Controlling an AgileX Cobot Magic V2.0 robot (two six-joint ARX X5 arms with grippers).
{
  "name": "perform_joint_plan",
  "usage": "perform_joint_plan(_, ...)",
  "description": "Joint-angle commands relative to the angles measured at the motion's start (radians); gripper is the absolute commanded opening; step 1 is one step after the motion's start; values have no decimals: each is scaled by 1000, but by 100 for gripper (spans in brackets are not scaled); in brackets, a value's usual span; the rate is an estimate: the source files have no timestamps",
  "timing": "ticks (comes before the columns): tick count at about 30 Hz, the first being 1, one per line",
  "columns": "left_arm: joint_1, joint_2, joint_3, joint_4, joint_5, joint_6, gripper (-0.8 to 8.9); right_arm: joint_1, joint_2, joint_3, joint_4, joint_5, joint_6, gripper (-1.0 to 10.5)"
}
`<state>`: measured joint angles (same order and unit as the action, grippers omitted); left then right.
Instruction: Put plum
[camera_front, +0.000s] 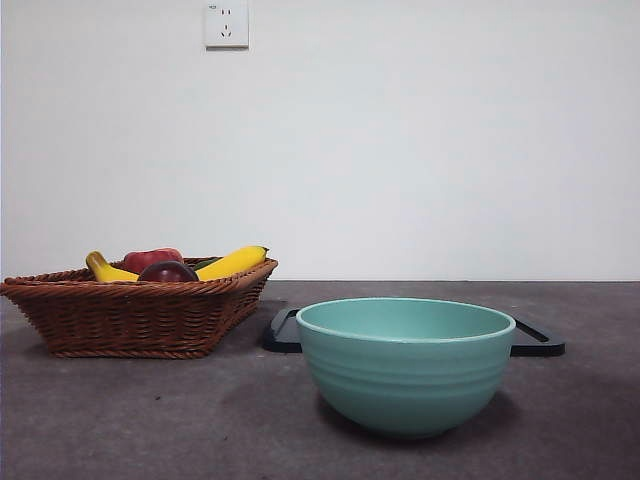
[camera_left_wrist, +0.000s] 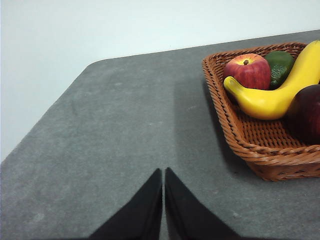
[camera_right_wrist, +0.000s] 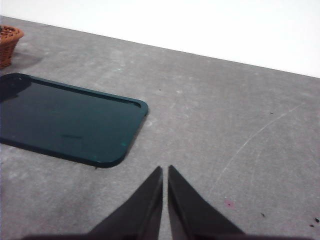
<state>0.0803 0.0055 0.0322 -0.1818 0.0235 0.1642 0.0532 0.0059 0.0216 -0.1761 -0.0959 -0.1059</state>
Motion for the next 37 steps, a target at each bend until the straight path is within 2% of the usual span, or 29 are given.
perform_joint_plan(1, 2, -2, -21, -7, -3, 4, 8, -12, -2, -10, 1, 25, 17, 8)
perform_joint_plan(37, 2, -2, -21, -7, -3, 4, 8, -24, -2, -10, 19, 26, 17, 8)
